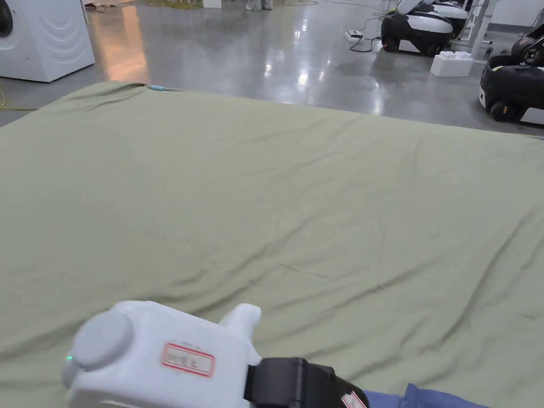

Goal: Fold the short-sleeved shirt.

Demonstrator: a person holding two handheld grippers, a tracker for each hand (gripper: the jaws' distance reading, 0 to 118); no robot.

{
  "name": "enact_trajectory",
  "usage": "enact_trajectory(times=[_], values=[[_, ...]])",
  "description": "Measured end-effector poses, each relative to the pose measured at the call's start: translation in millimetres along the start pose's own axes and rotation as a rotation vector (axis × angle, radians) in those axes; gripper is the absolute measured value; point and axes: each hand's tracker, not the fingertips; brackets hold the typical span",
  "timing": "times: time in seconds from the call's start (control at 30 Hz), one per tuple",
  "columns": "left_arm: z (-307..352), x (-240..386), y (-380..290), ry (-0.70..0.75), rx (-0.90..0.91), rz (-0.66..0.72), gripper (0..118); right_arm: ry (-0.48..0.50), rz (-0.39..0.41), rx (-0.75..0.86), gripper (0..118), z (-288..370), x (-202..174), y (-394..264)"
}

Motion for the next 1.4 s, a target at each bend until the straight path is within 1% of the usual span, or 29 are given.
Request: enact_trajectory(times=[0.03, 0.07, 0.1, 0.17, 0.2, 0.23, 0.27, 0.3, 0.33, 0.4, 0.43, 0.5, 0.53, 0.6, 0.73, 0.83, 0.87, 0.93, 1.0, 1.03, 1.1, 1.13, 1.17, 1.2, 1.23, 1.27, 1.3, 1.33, 1.4], values=[[12, -1, -3, -0.012, 0.031, -0.004, 95, 0.004, 0.001, -0.002, 2, -1, 0, 0], [25, 7, -7, 0.016, 0.075, -0.021, 95, 0.012, 0.002, -0.005, 2, -2, 1, -1], [38, 6, -9, 0.128, 0.138, -0.066, 92, 0.021, 0.0, -0.008, 2, -3, 0, -1], [52, 2, -10, 0.37, 0.21, -0.129, 74, 0.033, -0.002, -0.013, 2, -4, 1, -2], [51, -2, -8, 0.478, 0.226, -0.125, 67, 0.036, -0.001, -0.014, 2, -5, 1, -2], [44, -7, -7, 0.545, 0.211, -0.099, 67, 0.04, 0.0, -0.016, 2, -6, 1, -2], [36, -13, -7, 0.544, 0.185, -0.076, 41, 0.041, 0.002, -0.016, 2, -6, 1, -2], [26, -18, -8, 0.467, 0.146, -0.056, 16, 0.042, 0.004, -0.014, 2, -6, 1, -2], [10, -23, -7, 0.378, 0.097, -0.034, 15, 0.042, 0.005, -0.011, 2, -6, 0, -2], [-21, -27, -9, 0.275, 0.015, -0.01, 15, 0.044, 0.001, -0.005, 2, -5, -1, -2], [-36, -29, -9, 0.254, -0.013, -0.026, 15, 0.048, -0.002, -0.004, 2, -4, -1, -2], [-63, -34, -7, 0.329, -0.042, -0.06, 15, 0.05, -0.004, -0.003, 2, -2, -2, -2], [-72, -38, -6, 0.349, -0.037, -0.05, 14, 0.047, -0.003, -0.003, 2, -1, -3, -3], [-69, -35, -5, 0.245, -0.028, -0.001, 12, 0.042, 0.0, -0.001, 2, 0, -3, -3], [-31, -27, -6, 0.206, 0.012, 0.008, 13, 0.035, 0.016, -0.001, 2, -3, -10, 3], [35, -13, -16, 0.177, 0.166, -0.066, 12, 0.037, 0.064, 0.01, 2, -3, -21, 9], [59, -7, -20, 0.195, 0.222, -0.085, 12, 0.043, 0.071, 0.012, 2, -3, -24, 11], [102, -10, -29, 0.289, 0.337, -0.115, 12, 0.056, 0.078, 0.014, 2, -5, -28, 14], [132, -39, -28, 0.33, 0.391, -0.103, 12, 0.066, 0.085, 0.01, 2, -8, -32, 15], [140, -58, -26, 0.29, 0.369, -0.059, 12, 0.068, 0.09, 0.004, 2, -10, -34, 15], [139, -91, -25, 0.125, 0.28, 0.024, 13, 0.072, 0.1, -0.015, 2, -15, -38, 14], [131, -103, -24, 0.028, 0.228, 0.045, 18, 0.075, 0.106, -0.025, 2, -18, -41, 14], [123, -115, -23, -0.029, 0.202, 0.069, 47, 0.075, 0.11, -0.033, 2, -19, -43, 13], [114, -124, -22, -0.019, 0.203, 0.087, 63, 0.074, 0.113, -0.04, 2, -20, -47, 12], [104, -131, -18, 0.02, 0.181, 0.092, 63, 0.077, 0.119, -0.045, 2, -20, -50, 11], [91, -135, -16, 0.075, 0.137, 0.091, 100, 0.082, 0.124, -0.049, 2, -20, -53, 11], [85, -141, -15, 0.018, 0.148, 0.075, 106, 0.087, 0.127, -0.053, 2, -19, -56, 10], [84, -139, -12, -0.059, 0.174, 0.029, 106, 0.092, 0.132, -0.055, 2, -18, -59, 10], [72, -134, -2, -0.087, 0.17, -0.017, 106, 0.096, 0.136, -0.06, 2, -17, -63, 10]])
